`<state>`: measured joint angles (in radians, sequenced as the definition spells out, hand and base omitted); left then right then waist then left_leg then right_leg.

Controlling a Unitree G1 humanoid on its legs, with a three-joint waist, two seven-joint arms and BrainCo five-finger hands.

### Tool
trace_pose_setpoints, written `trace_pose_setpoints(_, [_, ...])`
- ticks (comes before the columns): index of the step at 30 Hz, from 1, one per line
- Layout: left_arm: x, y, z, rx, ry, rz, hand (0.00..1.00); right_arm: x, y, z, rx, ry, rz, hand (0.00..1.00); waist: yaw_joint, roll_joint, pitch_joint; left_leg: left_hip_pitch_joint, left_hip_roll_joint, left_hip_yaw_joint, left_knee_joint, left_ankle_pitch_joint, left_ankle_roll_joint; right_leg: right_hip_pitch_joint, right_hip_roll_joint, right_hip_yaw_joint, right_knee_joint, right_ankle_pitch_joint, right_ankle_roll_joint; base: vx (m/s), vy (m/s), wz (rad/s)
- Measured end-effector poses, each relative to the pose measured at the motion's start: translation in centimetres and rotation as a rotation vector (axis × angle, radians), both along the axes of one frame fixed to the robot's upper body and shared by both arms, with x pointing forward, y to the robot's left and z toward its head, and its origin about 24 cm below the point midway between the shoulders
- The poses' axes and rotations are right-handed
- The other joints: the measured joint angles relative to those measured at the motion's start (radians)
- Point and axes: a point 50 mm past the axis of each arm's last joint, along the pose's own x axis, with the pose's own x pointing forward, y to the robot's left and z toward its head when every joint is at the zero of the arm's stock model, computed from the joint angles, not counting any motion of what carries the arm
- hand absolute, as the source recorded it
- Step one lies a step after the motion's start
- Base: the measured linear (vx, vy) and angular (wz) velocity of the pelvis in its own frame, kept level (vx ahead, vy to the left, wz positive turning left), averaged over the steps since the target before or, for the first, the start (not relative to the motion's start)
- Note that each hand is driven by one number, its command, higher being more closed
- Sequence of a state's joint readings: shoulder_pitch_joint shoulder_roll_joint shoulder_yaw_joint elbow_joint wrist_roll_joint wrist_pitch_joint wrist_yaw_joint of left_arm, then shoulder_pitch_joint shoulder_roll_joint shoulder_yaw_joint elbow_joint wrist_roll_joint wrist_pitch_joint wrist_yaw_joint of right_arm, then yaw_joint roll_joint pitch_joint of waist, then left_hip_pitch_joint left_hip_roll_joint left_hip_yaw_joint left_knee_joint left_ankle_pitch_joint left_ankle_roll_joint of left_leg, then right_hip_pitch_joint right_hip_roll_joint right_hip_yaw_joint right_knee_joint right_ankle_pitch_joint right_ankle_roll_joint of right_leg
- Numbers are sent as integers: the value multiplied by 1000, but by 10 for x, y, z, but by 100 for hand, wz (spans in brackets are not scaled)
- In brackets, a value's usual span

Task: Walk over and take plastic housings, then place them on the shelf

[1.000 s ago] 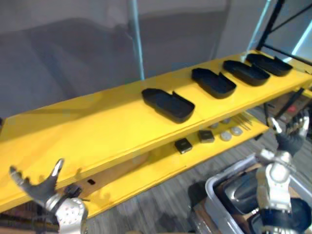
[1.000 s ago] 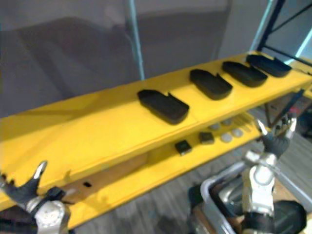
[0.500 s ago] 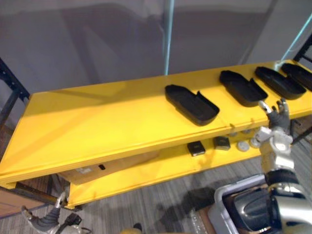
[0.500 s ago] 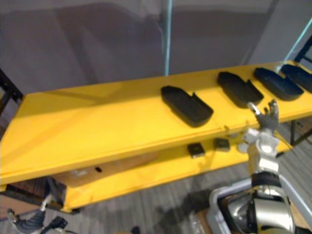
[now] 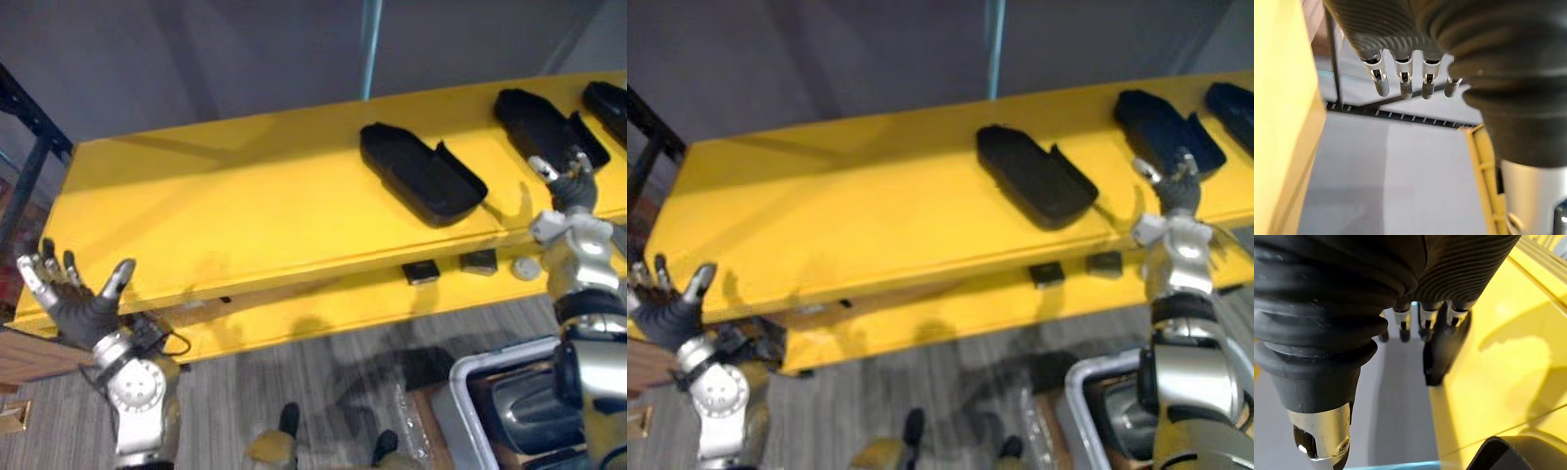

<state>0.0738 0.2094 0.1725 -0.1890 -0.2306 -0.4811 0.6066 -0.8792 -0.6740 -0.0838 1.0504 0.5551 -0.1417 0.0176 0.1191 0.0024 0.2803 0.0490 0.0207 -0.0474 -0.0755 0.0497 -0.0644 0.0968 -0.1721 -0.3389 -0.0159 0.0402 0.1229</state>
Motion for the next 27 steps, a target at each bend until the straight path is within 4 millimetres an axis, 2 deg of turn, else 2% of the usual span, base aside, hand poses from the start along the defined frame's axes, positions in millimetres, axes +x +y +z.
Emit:
trace_pose_setpoints(4, [1,-3,7,28,-20,-44,0,4,0,10,26,-27,18,0,4,5,42,-9,-1,0,11,-1,0,-10,-2,6,11,-2,-3,-9,2,0])
trace_pose_setpoints(12, [3,-9,8,47,-16,-84,0,5,1,6,34,-4,54,0,8,41,79,-50,2,-2,37,-2,1,-48,0,8,38,-6,-9,-36,-3,2])
trace_pose_setpoints(18, [3,-11,11,64,-26,-108,0,6,4,4,20,3,114,0,6,40,81,-48,3,1,39,-2,1,-48,1,13,41,-6,-9,0,0,0])
trace_pose_setpoints(27, [3,-13,12,89,-7,-143,0,-4,7,-18,-40,12,203,0,8,31,85,-28,8,10,33,-2,1,-41,5,30,50,-8,-13,-6,-1,-4])
